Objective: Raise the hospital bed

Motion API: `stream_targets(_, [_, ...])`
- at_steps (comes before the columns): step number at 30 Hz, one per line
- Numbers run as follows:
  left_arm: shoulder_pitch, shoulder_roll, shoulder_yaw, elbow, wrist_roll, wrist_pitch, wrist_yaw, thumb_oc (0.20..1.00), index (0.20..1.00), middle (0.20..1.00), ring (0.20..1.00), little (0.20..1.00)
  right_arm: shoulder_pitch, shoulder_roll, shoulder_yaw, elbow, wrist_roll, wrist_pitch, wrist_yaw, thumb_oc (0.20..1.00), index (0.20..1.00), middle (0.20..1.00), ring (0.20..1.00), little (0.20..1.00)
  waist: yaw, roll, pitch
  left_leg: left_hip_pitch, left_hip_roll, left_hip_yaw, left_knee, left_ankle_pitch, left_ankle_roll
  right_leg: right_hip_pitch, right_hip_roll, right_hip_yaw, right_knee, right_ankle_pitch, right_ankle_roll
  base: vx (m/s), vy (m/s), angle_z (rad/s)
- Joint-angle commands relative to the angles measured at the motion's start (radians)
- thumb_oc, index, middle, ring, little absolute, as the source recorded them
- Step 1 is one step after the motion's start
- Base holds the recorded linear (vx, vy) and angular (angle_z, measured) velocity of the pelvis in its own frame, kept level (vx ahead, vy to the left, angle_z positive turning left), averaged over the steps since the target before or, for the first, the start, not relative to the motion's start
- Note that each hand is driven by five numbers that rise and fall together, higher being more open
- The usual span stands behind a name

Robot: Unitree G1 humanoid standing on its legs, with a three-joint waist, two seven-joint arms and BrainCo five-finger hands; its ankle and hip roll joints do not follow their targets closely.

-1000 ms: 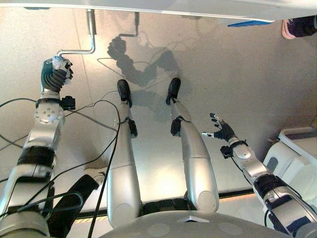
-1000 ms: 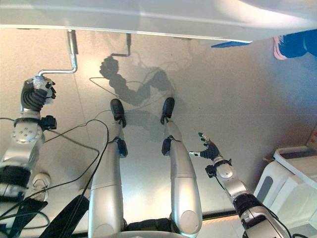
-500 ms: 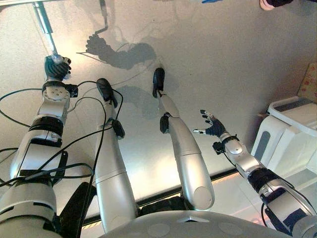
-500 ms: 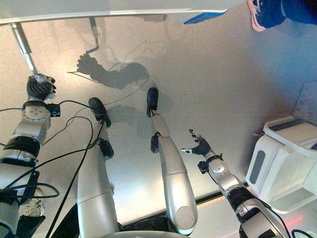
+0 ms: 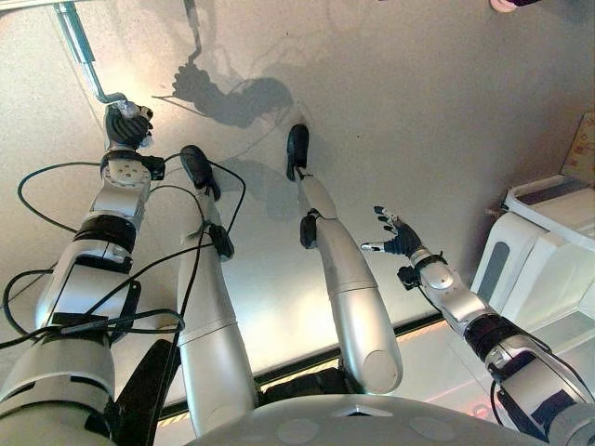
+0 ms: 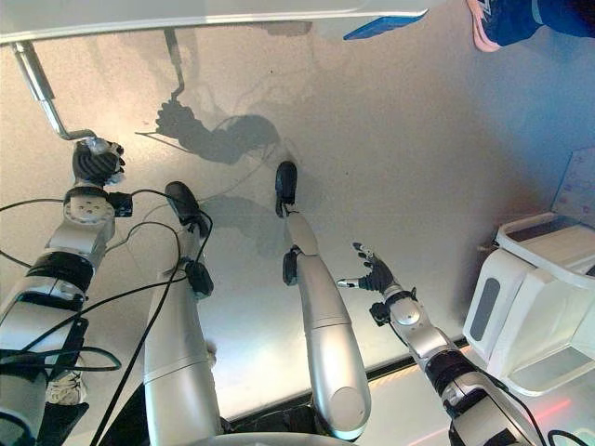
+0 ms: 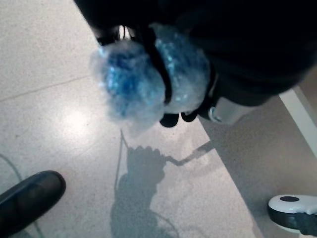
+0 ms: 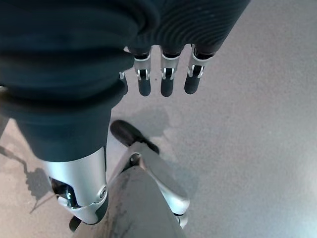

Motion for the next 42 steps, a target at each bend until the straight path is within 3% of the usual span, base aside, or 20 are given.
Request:
stream_targets(1, [0.067,0.023,0.01,-0.047,0.03,0.002,0.004,0.2,0.2,0.2,0.2,0.2,0.057,-0.02,0.011,-0.05,0.02,0.006,-0.009,1.0,1.0,1.0,1.0,1.0,0.038,-0.08,-0.009,0.056,-0.054,0.014,-0.007,-0.039,-0.002,-0.009,-0.048,0.044,0.044,-0.021,0.12,-0.02,-0.042,-0.01])
stream_targets(8, [0.079,0.012,0.013,-0.062,0.034,0.005,0.003,0.2,0.2,0.2,0.2,0.2,0.063,-0.025,0.004,-0.053,0.015,0.007,-0.009,1.0,1.0,1.0,1.0,1.0,0.038,-0.069,-0.009,0.068,-0.057,0.009,-0.025,-0.026,-0.002,-0.009,-0.047,0.041,0.051,-0.02,0.116,-0.01,-0.01,0.0])
stream_targets(9, [0.082,0.008,0.012,-0.06,0.028,0.004,-0.001,0.514,0.514,0.514,0.514,0.514,0.062,-0.025,0.005,-0.053,0.016,0.007,-0.008,1.0,1.0,1.0,1.0,1.0,0.038,-0.068,-0.009,0.07,-0.058,0.009,-0.028,-0.024,-0.003,-0.008,-0.047,0.041,0.051,-0.02,0.116,-0.04,-0.033,-0.02])
stream_targets(10, [0.09,0.002,0.012,-0.062,0.019,0.004,-0.01,1.0,1.0,1.0,1.0,1.0,0.063,-0.027,0.004,-0.049,0.012,0.011,-0.008,1.0,1.0,1.0,1.0,1.0,0.04,-0.065,-0.009,0.074,-0.058,0.011,-0.032,-0.02,-0.004,-0.004,-0.048,0.04,0.049,-0.018,0.117,0.0,0.0,0.0])
stream_targets(21, [0.108,-0.031,0.007,-0.083,-0.005,0.001,-0.035,1.0,1.0,1.0,1.0,1.0,0.063,-0.032,-0.004,-0.032,0.005,0.022,-0.01,1.0,1.0,1.0,1.0,1.0,0.046,-0.049,-0.009,0.102,-0.062,0.011,-0.051,-0.002,-0.008,0.018,-0.049,0.035,0.057,-0.018,0.113,-0.03,-0.027,0.01])
stream_targets(22, [0.149,-0.073,0.006,-0.091,-0.021,-0.004,-0.059,1.0,1.0,1.0,1.0,1.0,0.051,-0.025,-0.012,0.033,-0.003,0.038,-0.011,1.0,1.0,1.0,1.0,1.0,0.058,-0.03,-0.009,0.159,-0.071,0.015,-0.081,0.014,-0.013,0.07,-0.052,0.027,0.051,-0.014,0.112,-0.06,-0.052,0.02])
stream_targets(27, [0.217,-0.135,0.012,-0.083,-0.04,-0.011,-0.082,1.0,1.0,1.0,1.0,1.0,0.034,-0.011,-0.025,0.085,-0.009,0.049,-0.015,1.0,1.0,1.0,1.0,1.0,0.072,-0.011,-0.009,0.249,-0.082,0.02,-0.129,0.029,-0.017,0.151,-0.055,0.021,0.032,-0.011,0.116,-0.05,-0.018,0.07])
stream_targets(28, [0.292,-0.192,0.026,-0.028,-0.05,-0.003,-0.117,1.0,1.0,1.0,1.0,1.0,0.017,-0.005,-0.037,0.112,-0.019,0.058,-0.011,1.0,1.0,1.0,1.0,1.0,0.083,0.002,-0.009,0.344,-0.093,0.025,-0.159,0.033,-0.017,0.242,-0.054,0.021,0.017,-0.008,0.119,0.0,0.0,0.0])
stream_targets(30, [0.318,-0.207,0.032,0.002,-0.043,0.003,-0.135,1.0,1.0,1.0,1.0,1.0,0.014,0.0,-0.04,0.127,-0.026,0.061,-0.008,1.0,1.0,1.0,1.0,1.0,0.087,0.004,-0.009,0.384,-0.096,0.027,-0.171,0.034,-0.017,0.28,-0.053,0.02,0.01,-0.01,0.119,-0.03,0.003,-0.01])
stream_targets(31, [0.336,-0.218,0.047,0.017,-0.046,0.004,-0.142,1.0,1.0,1.0,1.0,1.0,0.013,0.003,-0.046,0.134,-0.033,0.065,-0.005,1.0,1.0,1.0,1.0,1.0,0.087,0.001,-0.009,0.401,-0.104,0.036,-0.188,0.064,-0.009,0.295,-0.059,0.02,0.0,0.012,0.112,-0.06,0.006,-0.04])
stream_targets(35, [0.409,-0.252,0.067,0.087,0.001,0.017,-0.176,1.0,1.0,1.0,1.0,1.0,0.026,0.01,-0.061,0.156,-0.053,0.068,0.005,1.0,1.0,1.0,1.0,1.0,0.101,0.007,-0.009,0.519,-0.106,0.037,-0.227,0.064,-0.011,0.409,-0.054,0.017,-0.019,0.0,0.111,0.02,-0.028,-0.01])
stream_targets(42, [0.611,-0.327,0.127,0.179,0.058,0.025,-0.233,1.0,1.0,1.0,1.0,1.0,0.103,0.037,-0.114,0.263,-0.107,0.086,0.033,1.0,1.0,1.0,1.0,1.0,0.14,0.057,-0.107,0.757,-0.108,0.034,-0.342,0.08,-0.025,0.638,-0.035,-0.004,-0.076,-0.034,0.113,0.11,-0.034,0.0])
